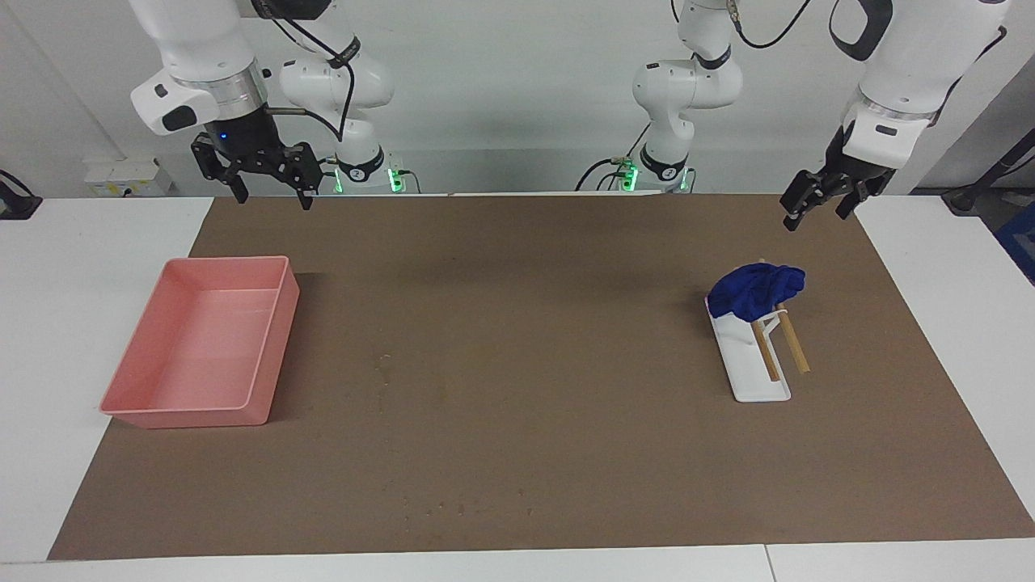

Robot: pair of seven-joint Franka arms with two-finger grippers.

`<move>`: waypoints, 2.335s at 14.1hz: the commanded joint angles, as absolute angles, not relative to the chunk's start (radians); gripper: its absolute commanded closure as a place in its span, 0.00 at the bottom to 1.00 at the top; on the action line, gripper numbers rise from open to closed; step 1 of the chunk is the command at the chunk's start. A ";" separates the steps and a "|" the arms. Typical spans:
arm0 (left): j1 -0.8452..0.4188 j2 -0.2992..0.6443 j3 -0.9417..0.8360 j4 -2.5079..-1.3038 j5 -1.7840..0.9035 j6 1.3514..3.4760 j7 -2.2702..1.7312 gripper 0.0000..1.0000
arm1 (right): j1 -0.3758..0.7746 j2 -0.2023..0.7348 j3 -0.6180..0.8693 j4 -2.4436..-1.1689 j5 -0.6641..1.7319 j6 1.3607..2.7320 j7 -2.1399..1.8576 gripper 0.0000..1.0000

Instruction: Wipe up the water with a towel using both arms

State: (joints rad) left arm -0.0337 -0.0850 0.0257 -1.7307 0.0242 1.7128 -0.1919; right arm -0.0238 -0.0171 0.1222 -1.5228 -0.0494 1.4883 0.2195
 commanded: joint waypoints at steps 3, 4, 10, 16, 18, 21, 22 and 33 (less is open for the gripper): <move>0.021 -0.222 0.018 -2.075 0.041 1.977 -0.432 0.00 | -0.048 -0.023 0.129 -1.535 -0.020 1.480 0.184 0.01; 0.021 -0.221 0.018 -2.113 0.041 2.032 -0.455 0.00 | -0.048 -0.023 0.130 -1.536 -0.018 1.483 0.184 0.01; 0.038 -0.115 0.018 -2.174 0.041 2.224 -0.446 0.00 | -0.048 -0.046 0.129 -1.575 0.015 1.488 0.193 0.01; 0.020 -0.104 0.018 -2.189 0.041 2.241 -0.457 0.11 | -0.037 -0.037 0.132 -1.562 -0.031 1.508 0.202 0.01; 0.020 -0.103 0.018 -2.184 0.041 2.224 -0.460 0.67 | -0.038 -0.043 0.132 -1.574 -0.028 1.506 0.204 0.01; 0.020 -0.103 0.017 -2.163 0.041 2.157 -0.460 1.00 | -0.038 -0.044 0.133 -1.575 -0.025 1.508 0.204 0.01; 0.018 -0.101 0.014 -2.134 0.043 2.111 -0.462 1.00 | -0.038 -0.044 0.132 -1.575 -0.023 1.508 0.204 0.01; -0.205 -0.103 0.009 -1.715 -0.075 1.574 -0.966 1.00 | 0.015 -0.029 0.143 -1.574 0.159 1.595 0.605 0.01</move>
State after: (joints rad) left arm -0.1606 -0.1057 -0.0047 -1.7916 -0.0343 1.6541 -0.8575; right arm -0.0080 -0.0188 0.1381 -1.5495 0.1182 1.5550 0.4878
